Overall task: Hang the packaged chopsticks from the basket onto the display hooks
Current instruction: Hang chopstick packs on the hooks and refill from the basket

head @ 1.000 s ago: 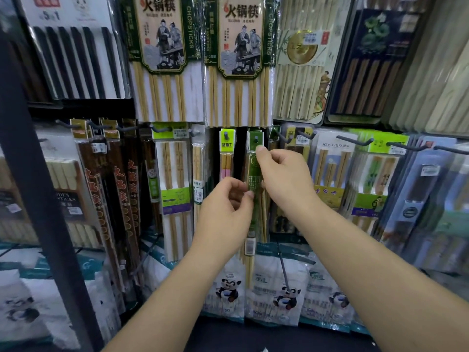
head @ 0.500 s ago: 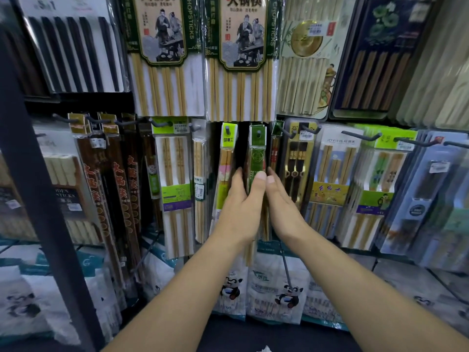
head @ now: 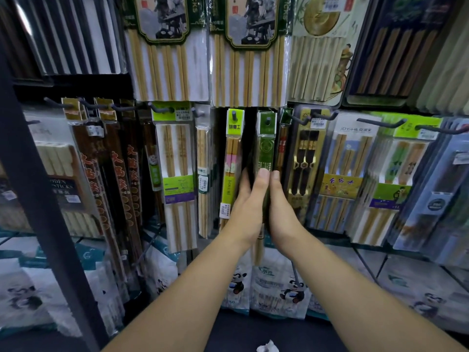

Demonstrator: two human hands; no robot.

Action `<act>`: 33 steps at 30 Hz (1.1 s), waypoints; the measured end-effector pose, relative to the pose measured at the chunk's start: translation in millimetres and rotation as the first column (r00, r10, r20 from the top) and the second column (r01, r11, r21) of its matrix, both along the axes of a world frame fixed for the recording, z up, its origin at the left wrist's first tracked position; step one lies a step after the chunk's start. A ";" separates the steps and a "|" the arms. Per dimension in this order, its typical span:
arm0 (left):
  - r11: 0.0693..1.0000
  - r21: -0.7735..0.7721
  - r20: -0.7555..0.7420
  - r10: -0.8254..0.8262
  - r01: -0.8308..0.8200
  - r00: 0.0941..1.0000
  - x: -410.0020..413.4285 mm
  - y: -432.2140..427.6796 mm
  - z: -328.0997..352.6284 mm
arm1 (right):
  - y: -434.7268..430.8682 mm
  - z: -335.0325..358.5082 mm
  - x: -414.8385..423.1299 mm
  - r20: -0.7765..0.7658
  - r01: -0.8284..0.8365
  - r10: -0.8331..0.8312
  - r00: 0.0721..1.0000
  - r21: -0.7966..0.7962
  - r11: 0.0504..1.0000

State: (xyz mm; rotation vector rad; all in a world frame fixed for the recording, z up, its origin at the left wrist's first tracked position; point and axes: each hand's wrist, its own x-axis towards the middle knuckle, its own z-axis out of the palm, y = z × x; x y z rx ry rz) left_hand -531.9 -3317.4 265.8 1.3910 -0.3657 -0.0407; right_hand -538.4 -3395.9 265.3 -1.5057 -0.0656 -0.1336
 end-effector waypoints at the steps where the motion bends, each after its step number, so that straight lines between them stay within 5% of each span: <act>1: 1.000 -0.011 -0.011 -0.002 0.002 1.000 -1.1 -1.3 -1.4 | 0.8 -2.5 -0.2 -0.009 -0.002 0.002 1.000 0.008 1.000; 6: 0.999 -0.044 0.024 0.030 -0.029 0.999 0.6 -3.8 0.3 | -4.1 -2.5 -3.0 0.005 0.003 -0.003 1.000 -0.025 1.000; 15: 0.991 -0.092 0.181 0.115 -0.099 0.977 12.6 -6.4 37.6 | -3.6 39.3 11.6 0.322 0.069 -0.069 0.944 0.012 0.998; 20: 0.991 -0.098 0.243 0.115 -0.094 0.963 12.9 -12.0 45.2 | 7.1 41.6 24.9 0.287 0.080 -0.079 0.955 0.008 0.997; 33: 0.999 -0.010 0.121 0.040 -0.040 0.992 0.2 2.9 36.8 | 5.1 28.0 10.2 0.268 0.073 -0.065 0.961 -0.018 0.997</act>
